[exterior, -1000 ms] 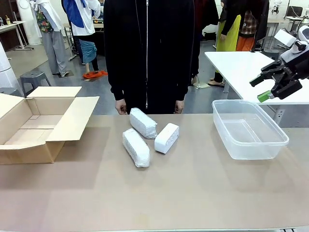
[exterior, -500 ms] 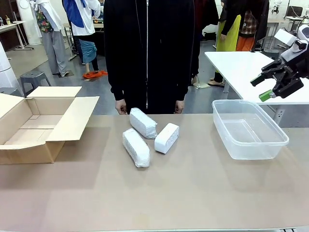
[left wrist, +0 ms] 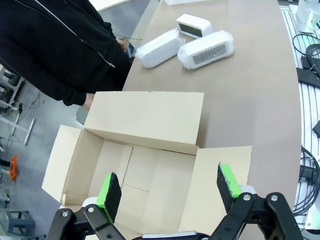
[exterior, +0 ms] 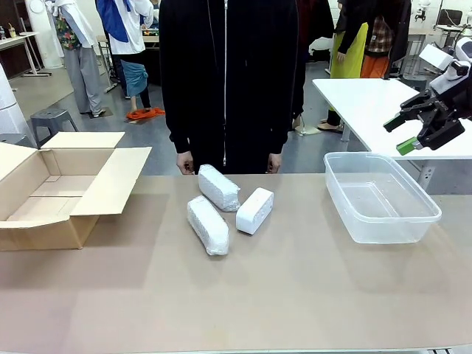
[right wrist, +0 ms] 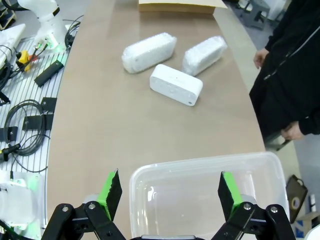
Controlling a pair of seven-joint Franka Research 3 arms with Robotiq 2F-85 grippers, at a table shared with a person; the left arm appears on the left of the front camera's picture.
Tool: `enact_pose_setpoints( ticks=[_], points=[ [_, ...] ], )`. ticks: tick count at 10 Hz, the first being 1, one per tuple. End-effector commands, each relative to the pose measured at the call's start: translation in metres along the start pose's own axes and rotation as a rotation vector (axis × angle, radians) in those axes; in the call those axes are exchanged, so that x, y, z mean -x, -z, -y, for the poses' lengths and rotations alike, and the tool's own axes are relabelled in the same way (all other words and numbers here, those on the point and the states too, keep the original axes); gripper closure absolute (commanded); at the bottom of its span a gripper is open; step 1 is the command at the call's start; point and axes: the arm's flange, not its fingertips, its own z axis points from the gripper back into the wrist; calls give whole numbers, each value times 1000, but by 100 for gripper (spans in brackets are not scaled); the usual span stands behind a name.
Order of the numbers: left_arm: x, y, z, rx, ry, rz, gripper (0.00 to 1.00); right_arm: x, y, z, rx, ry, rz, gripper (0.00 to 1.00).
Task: Separate and place wrapped and unwrapped clocks.
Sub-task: Pick up the Digital clock indicated by the person.
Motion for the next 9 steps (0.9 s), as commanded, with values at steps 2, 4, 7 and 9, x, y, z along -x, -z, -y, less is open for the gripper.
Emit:
enact_pose_setpoints(
  ticks=[2,4,7,9],
  points=[
    [3,0,-1,4,23,18,0,0,3,0,2,0,31,0],
    [3,0,-1,4,23,18,0,0,3,0,2,0,31,0],
    [3,0,-1,4,23,18,0,0,3,0,2,0,31,0],
    [3,0,-1,4,23,18,0,0,3,0,2,0,31,0]
  ],
)
